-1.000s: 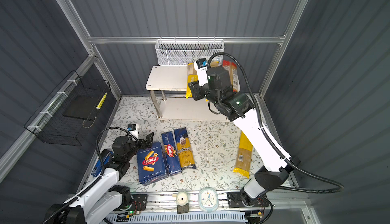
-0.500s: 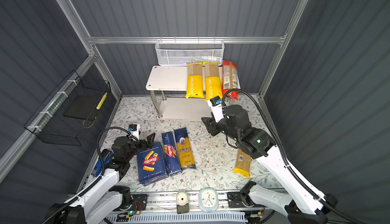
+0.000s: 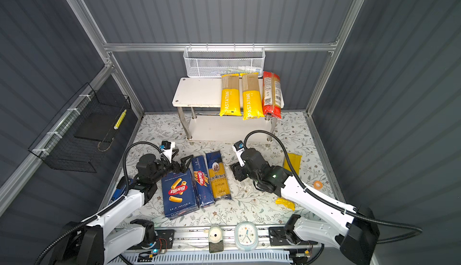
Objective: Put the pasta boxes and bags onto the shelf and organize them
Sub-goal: 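Open the right gripper and withdraw it from the shelf toward the table, then move the open right gripper over the yellow-and-blue Ankara spaghetti bag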
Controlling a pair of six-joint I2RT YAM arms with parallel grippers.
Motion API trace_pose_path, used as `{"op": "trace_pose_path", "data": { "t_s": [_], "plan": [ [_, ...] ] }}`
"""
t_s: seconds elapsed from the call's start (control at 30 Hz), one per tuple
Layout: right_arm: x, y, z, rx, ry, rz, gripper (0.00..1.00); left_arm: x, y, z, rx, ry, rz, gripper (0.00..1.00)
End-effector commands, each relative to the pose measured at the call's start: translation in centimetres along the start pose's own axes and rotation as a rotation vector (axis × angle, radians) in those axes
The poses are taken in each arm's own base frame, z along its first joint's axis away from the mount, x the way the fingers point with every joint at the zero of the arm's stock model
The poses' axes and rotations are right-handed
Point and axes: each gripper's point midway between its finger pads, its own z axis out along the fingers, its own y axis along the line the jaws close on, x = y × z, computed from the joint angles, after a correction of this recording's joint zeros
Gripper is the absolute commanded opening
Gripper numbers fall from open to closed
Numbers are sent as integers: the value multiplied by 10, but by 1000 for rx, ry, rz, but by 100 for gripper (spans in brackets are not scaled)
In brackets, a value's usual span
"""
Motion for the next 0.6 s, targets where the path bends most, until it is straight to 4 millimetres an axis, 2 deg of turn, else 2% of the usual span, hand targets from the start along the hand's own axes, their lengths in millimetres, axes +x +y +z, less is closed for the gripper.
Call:
{"op": "trace_pose_path", "data": {
  "t_s": [0.0, 0.1, 0.13, 0.23, 0.37, 0.57],
  "plan": [
    [-4, -8, 5, 39, -61, 131, 68, 1, 2, 0, -13, 11, 30, 100],
    [12, -16, 20, 93, -8, 149, 69, 6, 4, -2, -27, 11, 26, 99],
    [14, -15, 25, 89, 5, 146, 69, 8, 10, -2, -64, 12, 25, 100],
    [22, -4, 38, 36, 46, 142, 72, 12, 19, -3, -111, 17, 18, 100],
    [28, 10, 50, -25, 81, 162, 74, 13, 19, -5, -114, 3, 16, 100],
    [35, 20, 69, -9, 147, 125, 81, 15, 22, -2, -120, 11, 8, 99]
  ]
}}
